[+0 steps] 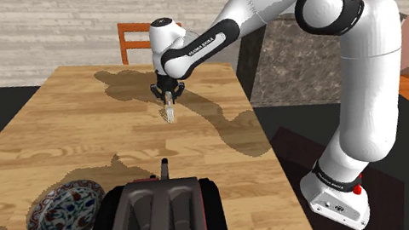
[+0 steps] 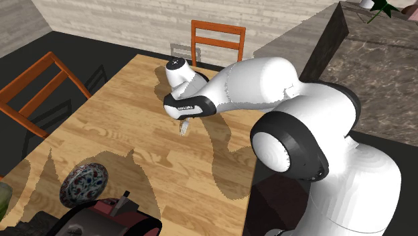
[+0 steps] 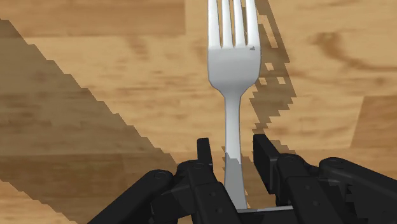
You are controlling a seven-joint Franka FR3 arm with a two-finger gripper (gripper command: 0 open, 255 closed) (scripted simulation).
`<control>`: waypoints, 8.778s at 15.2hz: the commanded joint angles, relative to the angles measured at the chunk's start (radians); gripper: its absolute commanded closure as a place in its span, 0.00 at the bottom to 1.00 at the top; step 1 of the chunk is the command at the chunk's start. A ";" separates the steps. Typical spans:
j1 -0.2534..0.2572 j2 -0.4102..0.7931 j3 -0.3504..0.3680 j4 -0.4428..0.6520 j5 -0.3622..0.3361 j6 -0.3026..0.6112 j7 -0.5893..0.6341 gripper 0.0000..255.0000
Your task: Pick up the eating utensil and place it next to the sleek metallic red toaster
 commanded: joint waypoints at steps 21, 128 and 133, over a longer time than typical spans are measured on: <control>-0.012 -0.104 0.023 0.085 0.053 -0.183 -0.052 1.00; 0.294 -1.364 0.299 -0.845 0.565 -0.486 0.179 1.00; 0.302 -1.354 0.325 -0.904 0.587 -0.418 0.184 1.00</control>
